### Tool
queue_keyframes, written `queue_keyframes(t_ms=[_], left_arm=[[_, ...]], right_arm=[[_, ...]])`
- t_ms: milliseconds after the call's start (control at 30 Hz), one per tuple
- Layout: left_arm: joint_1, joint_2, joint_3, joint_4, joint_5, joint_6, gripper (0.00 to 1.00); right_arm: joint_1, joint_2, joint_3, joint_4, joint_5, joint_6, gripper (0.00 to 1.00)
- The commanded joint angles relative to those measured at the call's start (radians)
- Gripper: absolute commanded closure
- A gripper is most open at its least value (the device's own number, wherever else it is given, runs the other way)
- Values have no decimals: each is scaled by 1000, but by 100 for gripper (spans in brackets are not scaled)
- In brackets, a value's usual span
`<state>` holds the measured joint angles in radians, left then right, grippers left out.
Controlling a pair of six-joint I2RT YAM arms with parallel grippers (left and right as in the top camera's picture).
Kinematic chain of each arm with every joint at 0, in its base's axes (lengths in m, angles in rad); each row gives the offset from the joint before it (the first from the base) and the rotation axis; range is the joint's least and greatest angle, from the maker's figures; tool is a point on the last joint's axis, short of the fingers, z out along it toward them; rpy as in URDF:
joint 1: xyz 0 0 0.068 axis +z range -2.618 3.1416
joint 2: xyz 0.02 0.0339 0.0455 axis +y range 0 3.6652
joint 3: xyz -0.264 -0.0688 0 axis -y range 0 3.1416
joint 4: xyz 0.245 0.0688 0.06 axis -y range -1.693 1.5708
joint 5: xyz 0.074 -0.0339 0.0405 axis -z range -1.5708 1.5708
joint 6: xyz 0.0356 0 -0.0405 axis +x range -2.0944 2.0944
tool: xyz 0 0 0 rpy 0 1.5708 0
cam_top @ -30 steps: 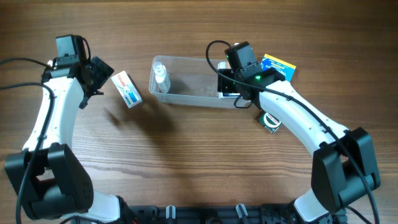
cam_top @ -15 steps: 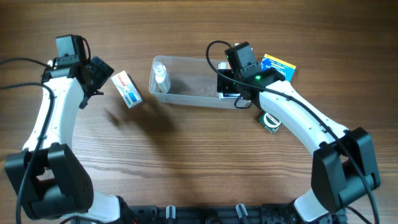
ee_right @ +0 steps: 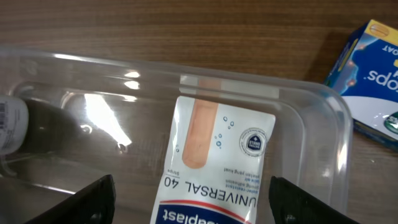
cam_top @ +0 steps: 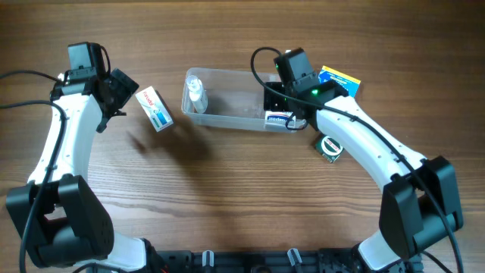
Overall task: Pack container
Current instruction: 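Release the bandage box and raise the right gripper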
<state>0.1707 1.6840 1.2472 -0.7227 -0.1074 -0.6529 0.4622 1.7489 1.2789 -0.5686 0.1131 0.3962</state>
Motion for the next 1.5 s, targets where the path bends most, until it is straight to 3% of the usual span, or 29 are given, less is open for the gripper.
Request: queue_keyframes(t_ms=[0,233,500,600,700,800,933,1067,1133,1200,1233,1467], left_arm=[[4,7,10,0,-14,-6,0],[4,7,10,0,-14,-7,0],[4,7,10,0,-14,-6,0],[4,7,10,0,-14,-6,0],[4,7,10,0,-14,-6,0],[4,7,10,0,-14,-6,0],[4,7,10,0,-14,-7,0],[4,7,10,0,-14,-6,0],[4,7,10,0,-14,-6,0],[4,7,10,0,-14,-6,0],[4,7,10,0,-14,-6,0],[4,7,10,0,-14,-6,0]], right_arm=[[1,0,107,-55,-6,-5,20],[-129,-82,142,-158,18,-17,17],[-369,-85,140,-228,10,-157,16],[-422,-78,140,-213,-14,-108,16],[-436,-54,140,-157,-43,-208,13],[-443,-19,140,-99,-25,-269,3],[-477,30,140,-42,-42,-275,4],[-521,93,140,9,-136,-422,21],[-545,127,140,36,-140,-453,51],[-570,161,140,76,-145,-453,87],[-581,178,140,93,-147,-454,94],[-599,298,140,207,-182,-510,96]])
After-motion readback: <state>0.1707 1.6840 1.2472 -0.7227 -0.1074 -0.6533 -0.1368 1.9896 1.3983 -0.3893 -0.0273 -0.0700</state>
